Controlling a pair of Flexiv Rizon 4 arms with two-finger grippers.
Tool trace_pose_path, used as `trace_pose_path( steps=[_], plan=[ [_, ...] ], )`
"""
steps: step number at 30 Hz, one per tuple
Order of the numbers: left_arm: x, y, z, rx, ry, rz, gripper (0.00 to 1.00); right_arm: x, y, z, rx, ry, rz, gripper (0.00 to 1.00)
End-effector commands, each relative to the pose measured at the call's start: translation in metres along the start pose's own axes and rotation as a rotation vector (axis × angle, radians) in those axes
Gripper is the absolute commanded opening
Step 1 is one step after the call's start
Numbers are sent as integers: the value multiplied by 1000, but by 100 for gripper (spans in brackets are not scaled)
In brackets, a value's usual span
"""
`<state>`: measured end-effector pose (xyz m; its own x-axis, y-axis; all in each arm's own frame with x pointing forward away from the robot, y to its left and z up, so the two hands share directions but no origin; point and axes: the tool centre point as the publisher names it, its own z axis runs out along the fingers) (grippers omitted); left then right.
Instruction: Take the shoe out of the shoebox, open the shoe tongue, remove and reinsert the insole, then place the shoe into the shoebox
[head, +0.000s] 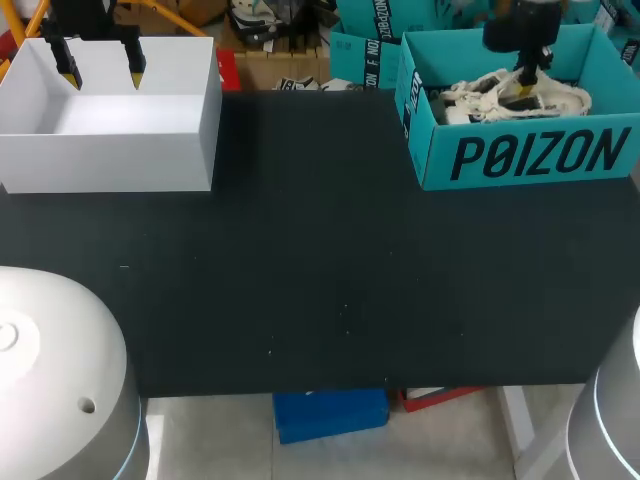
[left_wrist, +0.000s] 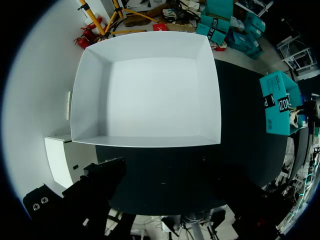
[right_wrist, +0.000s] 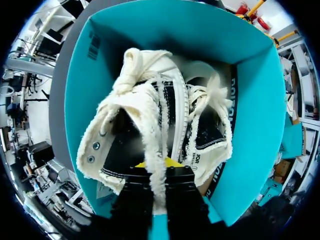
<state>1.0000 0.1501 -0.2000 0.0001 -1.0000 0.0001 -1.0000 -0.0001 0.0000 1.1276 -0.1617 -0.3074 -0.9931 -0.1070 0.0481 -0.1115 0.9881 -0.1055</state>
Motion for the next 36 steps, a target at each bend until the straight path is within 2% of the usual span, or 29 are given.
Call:
trace_pose_path(
  steps=[1, 10, 19, 27, 32, 36],
  plan=[
    [0, 0, 0, 0, 0, 0, 100, 6, -2, -25, 27, -4, -6, 0],
    [0, 0, 0, 0, 0, 0, 100, 13, 0, -64, 55, -45, 2, 0],
    [0, 0, 0, 0, 0, 0, 100, 29, 2, -107, 100, -89, -27, 0],
    [0, 0, 0, 0, 0, 0, 100, 44, -2, -161, 136, -115, -47, 0],
    [0, 0, 0, 0, 0, 0, 100, 56, 12, -192, 162, -127, -70, 0],
    [0, 0, 0, 0, 0, 0, 100, 73, 27, -207, 182, -138, -75, 0]
  ],
)
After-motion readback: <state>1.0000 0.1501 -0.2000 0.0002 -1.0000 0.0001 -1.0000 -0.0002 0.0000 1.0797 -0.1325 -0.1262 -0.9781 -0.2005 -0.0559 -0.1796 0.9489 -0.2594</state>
